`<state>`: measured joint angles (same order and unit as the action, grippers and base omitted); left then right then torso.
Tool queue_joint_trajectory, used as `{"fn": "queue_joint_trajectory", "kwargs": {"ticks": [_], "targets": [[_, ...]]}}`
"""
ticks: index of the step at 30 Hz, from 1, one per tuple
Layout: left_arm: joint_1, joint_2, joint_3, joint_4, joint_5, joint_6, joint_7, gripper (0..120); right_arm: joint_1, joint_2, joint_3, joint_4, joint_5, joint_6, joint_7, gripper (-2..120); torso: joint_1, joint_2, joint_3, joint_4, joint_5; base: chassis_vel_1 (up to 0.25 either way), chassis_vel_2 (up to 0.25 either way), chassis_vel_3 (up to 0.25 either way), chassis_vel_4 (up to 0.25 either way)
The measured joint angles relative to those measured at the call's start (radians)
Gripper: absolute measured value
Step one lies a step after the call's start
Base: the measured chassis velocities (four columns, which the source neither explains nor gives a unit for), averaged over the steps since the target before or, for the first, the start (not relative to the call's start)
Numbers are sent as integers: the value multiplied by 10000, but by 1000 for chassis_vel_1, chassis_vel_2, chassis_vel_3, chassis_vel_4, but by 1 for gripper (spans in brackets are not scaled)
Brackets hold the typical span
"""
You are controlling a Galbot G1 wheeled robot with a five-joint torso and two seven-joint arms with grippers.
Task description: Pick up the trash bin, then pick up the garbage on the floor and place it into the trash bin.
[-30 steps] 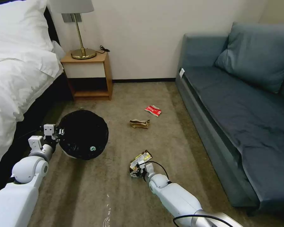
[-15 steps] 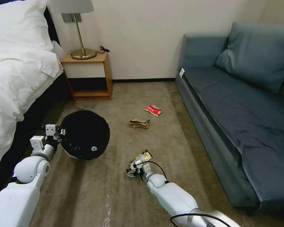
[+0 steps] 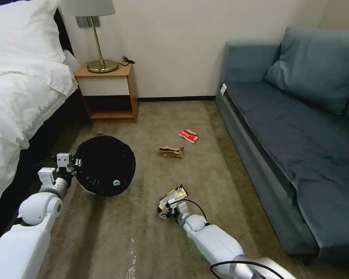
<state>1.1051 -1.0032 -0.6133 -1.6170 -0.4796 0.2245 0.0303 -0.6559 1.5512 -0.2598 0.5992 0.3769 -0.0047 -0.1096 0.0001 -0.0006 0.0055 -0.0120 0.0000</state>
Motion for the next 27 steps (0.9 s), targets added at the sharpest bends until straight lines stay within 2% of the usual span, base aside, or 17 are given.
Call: {"fn": "queue_joint_trajectory", "kwargs": {"ticks": [1, 2, 4, 8, 10, 11, 13, 14, 17, 18, 20, 27], "targets": [[-11, -15, 15, 11, 0, -9, 0, 4, 2, 21, 8, -21, -4, 0, -12, 69, 0, -1, 0, -1, 0, 0, 0, 0, 0], [-11, -15, 15, 11, 0, -9, 0, 4, 2, 21, 8, -21, -4, 0, -12, 69, 0, -1, 0, -1, 0, 0, 0, 0, 0], [-17, -22, 26, 25, 0, -35, 0, 4, 4, 44, 42, -83, -31, 21, -49, 57, 0, -1, 0, -1, 0, 0, 0, 0, 0], [-16, -22, 27, 49, 0, -57, 0, 4, 4, 45, 88, -139, -83, 67, -79, 48, 0, 0, 0, -1, 0, 0, 0, 0, 0], [-19, -13, 26, 67, -6, -77, 4, 4, 4, 43, 125, -182, -128, 104, -116, 34, 0, -1, -1, -1, 0, 0, 0, 0, 0], [-19, -13, 26, 67, -6, -77, 4, 4, 4, 43, 125, -182, -128, 104, -116, 34, 0, -1, -1, -1, 0, 0, 0, 0, 0], [-36, -12, 37, 69, -13, -78, 5, 4, 2, 34, 132, -185, -139, 117, -134, 23, 0, -1, 0, -1, 1, 0, 0, 0, 0], [-36, -12, 37, 69, -13, -78, 5, 4, 2, 34, 132, -185, -139, 117, -134, 23, 0, -1, 0, -1, 1, 0, 0, 0, 0], [-45, -18, 71, 68, -17, -78, 7, 4, -3, 19, 132, -163, -145, 120, -139, 7, 0, -1, 0, 0, 0, 0, 0, 0, 0], [-45, -18, 71, 68, -17, -78, 7, 4, -3, 19, 132, -163, -145, 120, -139, 7, 0, -1, 0, 0, 0, 0, 0, 0, 0], [-56, -18, 77, 71, -17, -78, 8, 4, -11, -4, 132, -121, -150, 120, -146, 0, 0, -1, 0, 0, 1, 0, 0, 0, 0], [-63, -15, 108, 77, -17, -78, 8, 4, -34, -73, 252, 83, -190, 147, -152, 0, 0, -1, 0, 0, 1, 0, 0, 0, 0]]}}
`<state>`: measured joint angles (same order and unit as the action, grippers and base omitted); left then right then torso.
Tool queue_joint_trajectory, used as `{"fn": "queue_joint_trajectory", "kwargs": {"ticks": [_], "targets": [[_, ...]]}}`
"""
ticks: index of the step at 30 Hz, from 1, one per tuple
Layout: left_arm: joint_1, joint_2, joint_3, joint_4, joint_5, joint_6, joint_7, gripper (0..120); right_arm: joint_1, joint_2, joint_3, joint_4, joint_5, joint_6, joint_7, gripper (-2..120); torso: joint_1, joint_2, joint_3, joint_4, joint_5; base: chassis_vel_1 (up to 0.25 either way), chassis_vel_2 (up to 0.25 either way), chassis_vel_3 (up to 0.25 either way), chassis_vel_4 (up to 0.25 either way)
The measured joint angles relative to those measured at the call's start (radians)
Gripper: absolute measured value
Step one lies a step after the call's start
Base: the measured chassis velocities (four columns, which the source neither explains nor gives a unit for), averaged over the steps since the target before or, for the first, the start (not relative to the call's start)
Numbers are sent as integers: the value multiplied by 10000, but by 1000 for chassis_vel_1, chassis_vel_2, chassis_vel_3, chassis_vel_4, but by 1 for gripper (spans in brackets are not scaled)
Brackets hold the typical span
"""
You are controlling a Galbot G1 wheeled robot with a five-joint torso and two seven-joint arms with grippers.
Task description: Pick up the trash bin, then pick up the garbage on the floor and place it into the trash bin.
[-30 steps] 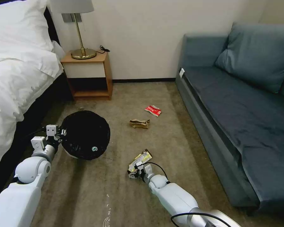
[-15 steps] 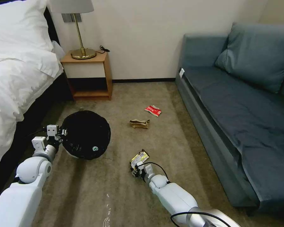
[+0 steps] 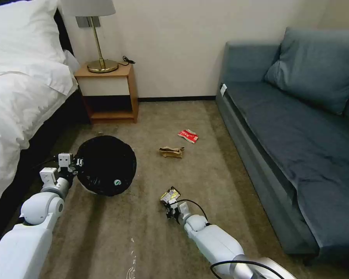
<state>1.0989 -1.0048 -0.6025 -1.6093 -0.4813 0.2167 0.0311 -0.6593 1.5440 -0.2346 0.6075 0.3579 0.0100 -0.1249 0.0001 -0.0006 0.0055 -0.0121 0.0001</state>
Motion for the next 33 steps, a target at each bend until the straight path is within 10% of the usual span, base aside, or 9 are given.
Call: {"fn": "queue_joint_trajectory", "kwargs": {"ticks": [23, 33], "targets": [[-418, -95, 446, 134, -54, -1, -50, 4, 280, -1607, 988, 5694, 958, -836, 658, 0, 0, 0, 0, -1, 1, 0, 0, 0, 0], [-861, -331, 729, 524, -99, -172, -56, 4, 957, -2027, 365, 9122, 4609, -1708, 137, 0, 1, 0, -1, 0, -2, 0, 0, 0, 0]]}}
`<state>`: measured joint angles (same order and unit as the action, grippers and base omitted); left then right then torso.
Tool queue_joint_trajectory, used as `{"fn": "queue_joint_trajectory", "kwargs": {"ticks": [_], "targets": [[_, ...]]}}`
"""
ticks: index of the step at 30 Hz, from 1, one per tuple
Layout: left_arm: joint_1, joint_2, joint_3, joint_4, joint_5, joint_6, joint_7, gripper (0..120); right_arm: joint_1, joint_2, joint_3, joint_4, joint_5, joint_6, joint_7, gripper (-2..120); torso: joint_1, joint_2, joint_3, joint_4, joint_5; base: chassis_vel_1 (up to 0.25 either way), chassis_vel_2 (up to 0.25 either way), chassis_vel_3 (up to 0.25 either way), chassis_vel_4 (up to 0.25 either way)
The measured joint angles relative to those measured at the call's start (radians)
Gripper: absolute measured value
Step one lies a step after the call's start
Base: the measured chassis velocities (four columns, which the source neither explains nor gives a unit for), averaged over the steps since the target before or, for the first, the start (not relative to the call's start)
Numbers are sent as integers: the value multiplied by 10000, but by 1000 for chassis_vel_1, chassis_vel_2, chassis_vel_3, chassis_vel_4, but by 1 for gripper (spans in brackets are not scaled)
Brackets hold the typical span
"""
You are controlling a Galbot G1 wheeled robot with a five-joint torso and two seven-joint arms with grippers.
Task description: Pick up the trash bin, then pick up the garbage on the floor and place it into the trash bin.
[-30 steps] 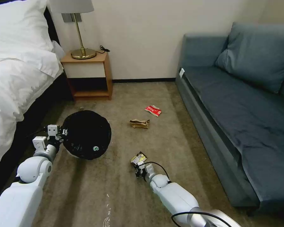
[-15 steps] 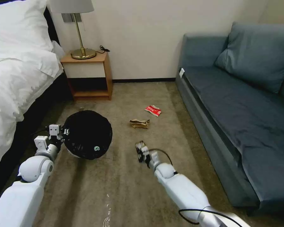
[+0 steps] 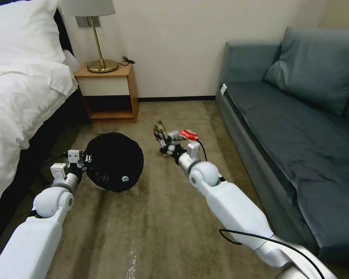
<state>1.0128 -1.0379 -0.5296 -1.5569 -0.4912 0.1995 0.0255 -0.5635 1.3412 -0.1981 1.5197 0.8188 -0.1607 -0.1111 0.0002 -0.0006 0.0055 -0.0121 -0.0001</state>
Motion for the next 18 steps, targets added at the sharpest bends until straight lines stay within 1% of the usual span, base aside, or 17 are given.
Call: {"fn": "queue_joint_trajectory", "kwargs": {"ticks": [1, 6, 8, 10, 13, 15, 17, 18], "targets": [[-19, -10, 9, 0, -47, -17, -3, 4, -1, 63, -231, 258, 500, -149, 2, 0, -1, 0, 0, 0, 1, 0, 0, 0, 0], [-9, 0, 1, -69, -135, -37, -2, 4, -109, 385, -884, 326, 932, -223, 8, 0, 0, 0, 0, 0, 0, 0, 0, 0, 0], [8, 8, -21, -90, -155, -40, -3, 4, -133, 454, -995, 264, 937, -223, 8, 0, 0, 0, 0, 0, 0, 0, 0, 0, 0], [108, 50, -124, -162, -211, -46, -2, 4, -214, 687, -1360, -62, 897, -213, 9, 0, 0, 0, 0, 1, -1, 0, 0, 0, 0], [147, 62, -167, -187, -218, -51, -3, 4, -247, 749, -1456, -191, 834, -202, 9, 0, 0, -1, 0, 2, 0, 0, 0, 0, 0], [243, 82, -236, -251, -224, -65, -7, 4, -367, 890, -1708, -616, 419, -98, 34, 0, 0, 0, 0, 1, -1, 0, 0, 0, 0], [267, 83, -250, -269, -226, -66, -7, 4, -402, 905, -1767, -707, 323, -86, 38, 0, -1, 0, 1, 1, -1, 0, 0, 0, 0], [297, 83, -267, -298, -231, -66, -6, 4, -447, 916, -1834, -796, 228, -79, 55, 4, 0, 0, 0, 0, -1, 0, 0, 0, 0]]}}
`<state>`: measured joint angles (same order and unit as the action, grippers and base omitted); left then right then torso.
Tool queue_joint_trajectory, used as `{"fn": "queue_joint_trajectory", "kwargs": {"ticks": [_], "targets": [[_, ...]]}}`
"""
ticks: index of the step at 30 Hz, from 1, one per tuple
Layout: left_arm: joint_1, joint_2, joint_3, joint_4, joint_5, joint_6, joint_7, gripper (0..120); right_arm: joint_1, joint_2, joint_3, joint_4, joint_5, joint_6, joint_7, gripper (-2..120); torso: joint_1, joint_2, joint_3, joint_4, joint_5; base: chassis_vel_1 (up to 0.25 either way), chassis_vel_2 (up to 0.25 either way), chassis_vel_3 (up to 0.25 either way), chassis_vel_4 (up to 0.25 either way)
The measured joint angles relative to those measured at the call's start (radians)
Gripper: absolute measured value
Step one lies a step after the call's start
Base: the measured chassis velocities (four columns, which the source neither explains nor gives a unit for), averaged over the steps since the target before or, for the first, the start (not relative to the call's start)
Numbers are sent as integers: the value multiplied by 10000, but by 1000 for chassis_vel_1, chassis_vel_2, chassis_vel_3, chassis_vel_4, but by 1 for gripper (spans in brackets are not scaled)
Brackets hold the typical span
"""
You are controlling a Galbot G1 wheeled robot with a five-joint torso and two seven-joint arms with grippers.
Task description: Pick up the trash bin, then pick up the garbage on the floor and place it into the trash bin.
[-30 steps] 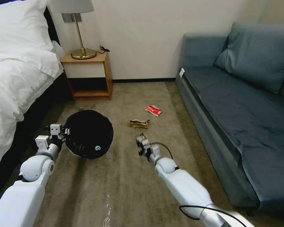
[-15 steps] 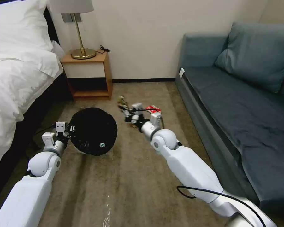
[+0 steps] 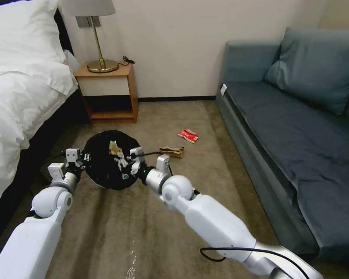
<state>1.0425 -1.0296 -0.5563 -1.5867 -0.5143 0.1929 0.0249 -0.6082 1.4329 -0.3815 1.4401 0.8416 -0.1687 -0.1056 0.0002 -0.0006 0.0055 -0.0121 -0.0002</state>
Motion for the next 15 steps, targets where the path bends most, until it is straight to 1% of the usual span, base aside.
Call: {"fn": "queue_joint_trajectory", "kwargs": {"ticks": [1, 2, 3, 4, 5, 6, 8, 9, 11, 12, 13, 14, 15], "targets": [[0, 0, 0, 0, 0, 0, 0, 4, 0, 0, 0, 0, 0, 0, 0, 4, 0, 0, 0, 0, 0, 0, 0, 0, 0], [23, 0, -12, -29, -3, 0, 0, 4, -41, 13, -71, -86, -112, 0, 56, 10, 0, 0, 0, -1, 1, 0, 0, 0, 0], [23, 0, -12, -29, -3, 0, 0, 4, -41, 13, -71, -86, -112, 0, 56, 10, 0, 0, 0, -1, 1, 0, 0, 0, 0], [34, -1, -18, -39, -5, 0, 1, 4, -56, 23, -93, -127, -178, 0, 112, 13, 0, 0, 0, -1, 0, 0, 0, 0, 0], [65, -7, -23, -76, -6, 0, 2, 4, -76, 57, -116, -175, -263, -1, 214, 22, 0, 0, 0, -1, 0, 0, 0, 0, 0], [65, -7, -23, -76, -6, 0, 2, 4, -76, 57, -116, -175, -263, -1, 214, 22, 0, 0, 0, -1, 0, 0, 0, 0, 0], [134, -11, -65, -143, -6, -1, 2, 4, -84, 86, -122, -209, -358, -12, 323, 33, 0, 0, 0, -1, 1, 0, 0, 0, 0], [134, -11, -65, -143, -6, -1, 2, 4, -84, 86, -122, -209, -358, -12, 323, 33, 0, 0, 0, -1, 1, 0, 0, 0, 0], [198, -19, -126, -182, 0, 0, 3, 4, -85, 91, -123, -211, -442, -12, 387, 44, 0, 0, 0, -1, 2, 0, 0, 0, 0], [198, -19, -126, -182, 0, 0, 3, 4, -85, 91, -123, -211, -442, -12, 387, 44, 0, 0, 0, -1, 2, 0, 0, 0, 0], [250, -21, -179, -221, 7, 0, 2, 4, -95, 94, -125, -194, -481, -12, 474, 51, 0, 0, 0, 0, 2, 0, 0, 0, 0], [280, -22, -214, -243, 14, 0, 2, 4, -102, 102, -125, -177, -516, 6, 526, 57, 0, 0, 0, -1, 2, 0, 0, 0, 0], [280, -22, -214, -243, 14, 0, 2, 4, -102, 102, -125, -177, -516, 6, 526, 57, 0, 0, 0, -1, 2, 0, 0, 0, 0]]}}
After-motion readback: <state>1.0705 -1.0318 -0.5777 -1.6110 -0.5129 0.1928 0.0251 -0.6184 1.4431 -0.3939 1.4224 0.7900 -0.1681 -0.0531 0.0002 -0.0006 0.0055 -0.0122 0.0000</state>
